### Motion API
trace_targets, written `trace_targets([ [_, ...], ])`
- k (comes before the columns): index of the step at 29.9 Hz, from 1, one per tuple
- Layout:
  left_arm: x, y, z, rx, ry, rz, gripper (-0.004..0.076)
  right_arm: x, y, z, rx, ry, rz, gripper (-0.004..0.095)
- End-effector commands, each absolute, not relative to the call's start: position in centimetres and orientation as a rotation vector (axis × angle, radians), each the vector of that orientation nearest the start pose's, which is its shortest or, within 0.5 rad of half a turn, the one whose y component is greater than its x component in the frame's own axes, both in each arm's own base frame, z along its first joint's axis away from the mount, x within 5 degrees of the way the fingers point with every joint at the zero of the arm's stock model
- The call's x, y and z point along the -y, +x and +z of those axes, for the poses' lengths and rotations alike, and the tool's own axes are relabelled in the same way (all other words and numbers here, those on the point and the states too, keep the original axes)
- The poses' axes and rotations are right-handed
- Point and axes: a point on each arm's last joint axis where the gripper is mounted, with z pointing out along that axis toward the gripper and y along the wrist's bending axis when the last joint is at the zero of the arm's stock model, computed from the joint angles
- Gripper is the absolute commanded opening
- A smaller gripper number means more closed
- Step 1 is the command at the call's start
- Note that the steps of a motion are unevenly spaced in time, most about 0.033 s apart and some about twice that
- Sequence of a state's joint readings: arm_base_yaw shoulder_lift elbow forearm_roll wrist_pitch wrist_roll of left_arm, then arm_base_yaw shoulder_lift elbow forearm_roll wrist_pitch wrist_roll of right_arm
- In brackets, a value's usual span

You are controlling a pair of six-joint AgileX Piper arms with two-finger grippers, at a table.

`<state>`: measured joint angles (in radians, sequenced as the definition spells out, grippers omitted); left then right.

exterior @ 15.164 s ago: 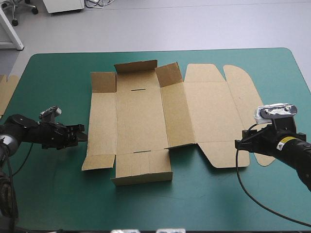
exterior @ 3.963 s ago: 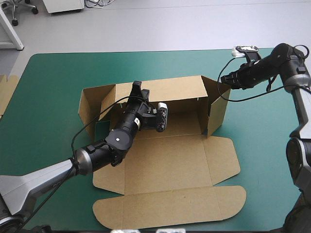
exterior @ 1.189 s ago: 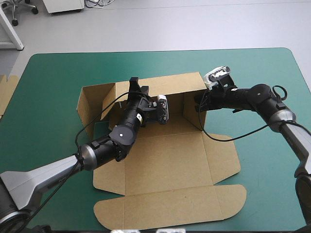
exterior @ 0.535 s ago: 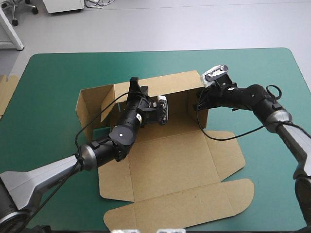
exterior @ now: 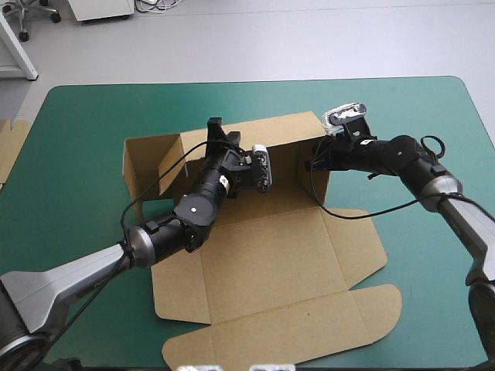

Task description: Fold the box

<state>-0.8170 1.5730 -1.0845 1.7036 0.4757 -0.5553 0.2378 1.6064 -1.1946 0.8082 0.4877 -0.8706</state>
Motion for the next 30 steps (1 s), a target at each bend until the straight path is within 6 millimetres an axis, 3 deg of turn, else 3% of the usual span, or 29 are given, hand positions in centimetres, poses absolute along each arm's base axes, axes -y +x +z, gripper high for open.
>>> trace_targets([
  [1, 23.2, 26.9, 32.9, -1.243, 1.346, 0.668, 0.0189, -12.5, 33.0, 31.2, -2.131, -0.611, 0.555, -0.0004],
  [5, 23.9, 25.6, 33.7, -1.201, 1.351, 0.635, 0.0326, -12.4, 33.1, 31.2, -2.136, -0.561, 0.559, -0.0004],
  [7, 24.3, 24.7, 34.3, -1.166, 1.360, 0.607, 0.0349, -12.4, 33.2, 31.3, -2.133, -0.539, 0.556, -0.0004],
  [14, 26.0, 21.5, 35.7, -1.047, 1.403, 0.488, 0.0349, -12.0, 33.4, 31.1, -2.154, -0.510, 0.515, -0.0004],
  [22, 26.2, 20.3, 36.3, -1.067, 1.401, 0.305, 0.0293, -11.8, 33.4, 31.0, -2.184, -0.477, 0.503, -0.0004],
  [26, 25.8, 20.1, 37.2, -0.964, 1.419, 0.380, 0.0247, -11.8, 33.4, 30.9, -2.191, -0.464, 0.510, -0.0004],
  [30, 23.9, 22.2, 39.3, -0.963, 1.355, 0.570, 0.0219, -11.8, 33.4, 30.9, -2.194, -0.463, 0.512, -0.0004],
])
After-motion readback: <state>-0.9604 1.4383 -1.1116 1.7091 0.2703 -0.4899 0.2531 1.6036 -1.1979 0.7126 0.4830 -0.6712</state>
